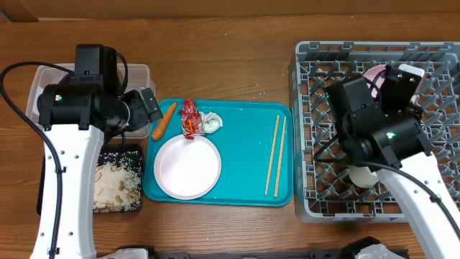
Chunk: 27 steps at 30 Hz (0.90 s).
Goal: Sort waste into correct bins and load items into the dishwasher
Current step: 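Lift the pink bowl and carry it over the dish rack with the right gripper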
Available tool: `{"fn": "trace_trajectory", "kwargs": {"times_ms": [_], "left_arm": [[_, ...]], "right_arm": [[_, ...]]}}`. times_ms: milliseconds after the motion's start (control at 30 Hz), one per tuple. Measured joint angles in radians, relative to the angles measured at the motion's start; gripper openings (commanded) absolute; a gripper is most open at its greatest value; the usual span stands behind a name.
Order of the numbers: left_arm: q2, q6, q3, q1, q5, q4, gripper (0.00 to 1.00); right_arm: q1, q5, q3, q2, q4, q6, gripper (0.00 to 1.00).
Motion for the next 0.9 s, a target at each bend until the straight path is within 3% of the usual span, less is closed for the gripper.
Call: {"fn": "trace_trajectory", "kwargs": {"times_ms": [667, 800, 900], "left_arm": [[0.000, 0.000, 0.000, 0.000, 0.000, 0.000, 1.00], [0.000, 0.000, 0.000, 0.000, 0.000, 0.000, 1.00], [0.000, 0.000, 0.000, 0.000, 0.000, 0.000, 1.00]], "right_arm": [[-0.039, 0.003, -0.013, 0.260, -0.009, 0.037, 0.04], [-0.040, 0.087, -0.015, 0.274, 0.015, 0.039, 0.04], [-0.065, 0.198, -0.016, 0.274, 0.128, 0.039, 0.04]]}}
